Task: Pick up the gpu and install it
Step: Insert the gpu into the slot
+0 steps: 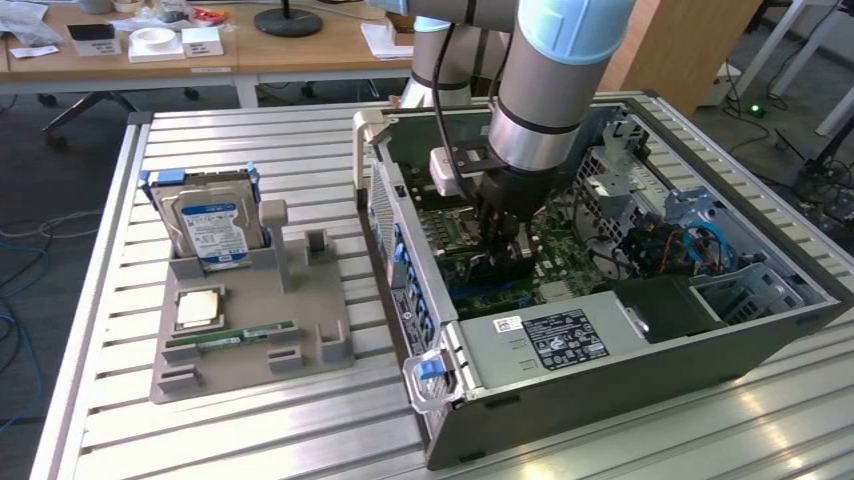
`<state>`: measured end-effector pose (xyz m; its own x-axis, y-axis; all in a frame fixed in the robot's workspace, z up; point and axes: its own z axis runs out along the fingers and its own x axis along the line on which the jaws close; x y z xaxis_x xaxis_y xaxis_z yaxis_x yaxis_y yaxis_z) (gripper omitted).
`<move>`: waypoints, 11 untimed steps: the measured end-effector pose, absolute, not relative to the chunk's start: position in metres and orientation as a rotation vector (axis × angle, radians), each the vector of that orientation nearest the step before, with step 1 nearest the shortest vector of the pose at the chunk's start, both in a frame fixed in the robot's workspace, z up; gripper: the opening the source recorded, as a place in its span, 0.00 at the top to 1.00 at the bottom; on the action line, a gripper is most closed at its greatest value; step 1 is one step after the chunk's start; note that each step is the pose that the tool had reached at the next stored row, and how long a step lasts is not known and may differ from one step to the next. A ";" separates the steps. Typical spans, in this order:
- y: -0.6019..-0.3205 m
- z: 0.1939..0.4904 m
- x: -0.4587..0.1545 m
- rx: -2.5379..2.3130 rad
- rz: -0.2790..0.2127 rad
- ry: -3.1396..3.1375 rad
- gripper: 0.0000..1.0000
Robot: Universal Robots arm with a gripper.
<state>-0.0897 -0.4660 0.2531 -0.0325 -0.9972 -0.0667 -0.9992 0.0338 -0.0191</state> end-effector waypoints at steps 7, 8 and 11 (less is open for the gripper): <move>-0.466 0.253 -0.090 -2.141 0.050 2.214 0.73; -0.466 0.253 -0.090 -2.141 0.050 2.214 0.73; -0.466 0.252 -0.090 -2.142 0.049 2.213 0.73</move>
<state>-0.0901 -0.4661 0.2524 -0.0321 -0.9973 -0.0660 -0.9992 0.0335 -0.0200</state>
